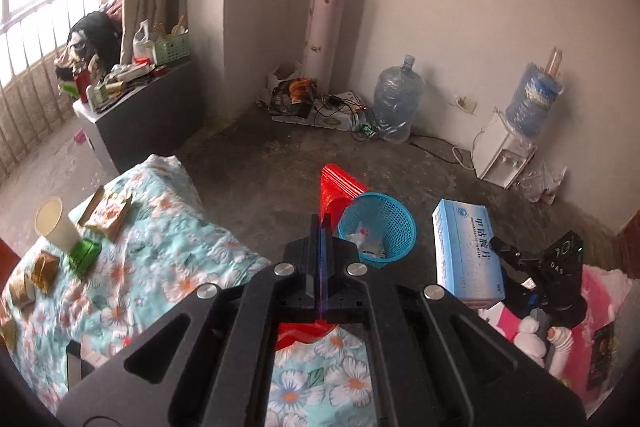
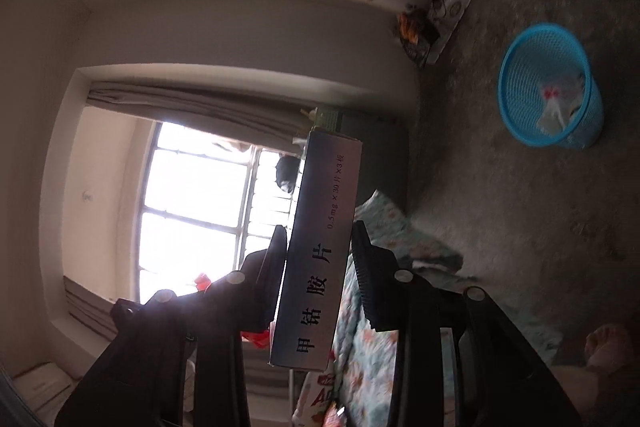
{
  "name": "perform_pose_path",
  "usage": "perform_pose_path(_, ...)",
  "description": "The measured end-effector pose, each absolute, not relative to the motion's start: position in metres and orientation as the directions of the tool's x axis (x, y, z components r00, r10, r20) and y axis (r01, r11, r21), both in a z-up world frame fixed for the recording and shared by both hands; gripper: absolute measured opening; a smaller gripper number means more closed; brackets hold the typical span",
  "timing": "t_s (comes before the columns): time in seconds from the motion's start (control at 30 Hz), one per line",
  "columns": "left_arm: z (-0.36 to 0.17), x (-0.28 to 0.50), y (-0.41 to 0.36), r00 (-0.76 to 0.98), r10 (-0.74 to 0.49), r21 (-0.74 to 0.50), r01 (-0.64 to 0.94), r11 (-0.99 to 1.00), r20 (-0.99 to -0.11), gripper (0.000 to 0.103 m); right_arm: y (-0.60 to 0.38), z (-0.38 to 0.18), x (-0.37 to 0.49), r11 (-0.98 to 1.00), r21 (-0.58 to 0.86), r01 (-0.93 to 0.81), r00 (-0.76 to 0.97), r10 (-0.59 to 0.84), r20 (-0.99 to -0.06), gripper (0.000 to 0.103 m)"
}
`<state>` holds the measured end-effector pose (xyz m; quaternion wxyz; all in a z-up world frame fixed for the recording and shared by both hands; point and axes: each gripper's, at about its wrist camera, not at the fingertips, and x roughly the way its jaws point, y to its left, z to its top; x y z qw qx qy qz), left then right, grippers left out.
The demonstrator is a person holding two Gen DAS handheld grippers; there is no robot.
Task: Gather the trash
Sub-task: 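Carry the wrapper and box over the blue wastebasket and open both tools, then move both open tools back to the trash pile on the bed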
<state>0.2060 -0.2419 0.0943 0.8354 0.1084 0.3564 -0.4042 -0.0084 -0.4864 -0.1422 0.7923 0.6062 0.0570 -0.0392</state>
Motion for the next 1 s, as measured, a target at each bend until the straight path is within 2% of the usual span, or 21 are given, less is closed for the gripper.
perform_pose_path(0.1,0.08,0.201,-0.294,0.421,-0.591,-0.025,0.8,0.599,-0.688,0.0,-0.513,-0.147,-0.012,0.295,0.931,0.215,0.976,-0.084,-0.199,0.031)
perform_pose_path(0.23,0.049,0.195,-0.371,0.364,-0.588,0.01,0.856,0.517,-0.722,0.0,-0.552,-0.165,-0.004,0.298,0.904,0.308,0.949,-0.165,-0.269,0.031)
perform_pose_path(0.43,-0.014,0.214,-0.469,0.259,-0.562,-0.036,0.887,0.459,-0.785,0.0,-0.612,-0.226,0.039,0.19,0.895,0.403,0.91,-0.184,-0.371,0.031)
perform_pose_path(0.67,-0.09,0.253,-0.556,0.196,-0.519,-0.109,0.86,0.499,-0.832,0.0,-0.682,-0.281,0.089,0.132,0.85,0.511,0.854,-0.192,-0.484,0.031)
perform_pose_path(0.7,-0.102,0.259,-0.565,0.195,-0.524,-0.128,0.846,0.518,-0.829,0.004,-0.691,-0.287,0.095,0.128,0.838,0.531,0.843,-0.182,-0.507,0.032)
perform_pose_path(0.73,-0.112,0.266,-0.573,0.18,-0.53,-0.161,0.831,0.533,-0.828,0.014,-0.703,-0.3,0.104,0.109,0.817,0.566,0.82,-0.173,-0.545,0.032)
perform_pose_path(0.77,-0.121,0.271,-0.579,0.169,-0.528,-0.181,0.816,0.548,-0.832,0.042,-0.711,-0.309,0.108,0.104,0.804,0.586,0.807,-0.161,-0.567,0.037)
perform_pose_path(0.8,-0.129,0.275,-0.584,0.177,-0.518,-0.188,0.796,0.575,-0.837,0.058,-0.72,-0.317,0.113,0.104,0.781,0.616,0.786,-0.156,-0.599,0.038)
perform_pose_path(0.87,-0.14,0.282,-0.584,0.196,-0.524,-0.212,0.757,0.618,-0.829,0.058,-0.73,-0.329,0.113,0.101,0.711,0.696,0.715,-0.184,-0.674,0.038)
perform_pose_path(1.0,-0.148,0.284,-0.574,0.143,-0.527,-0.259,0.745,0.614,-0.838,0.058,-0.728,-0.333,0.099,0.112,0.704,0.702,0.709,-0.21,-0.673,0.039)
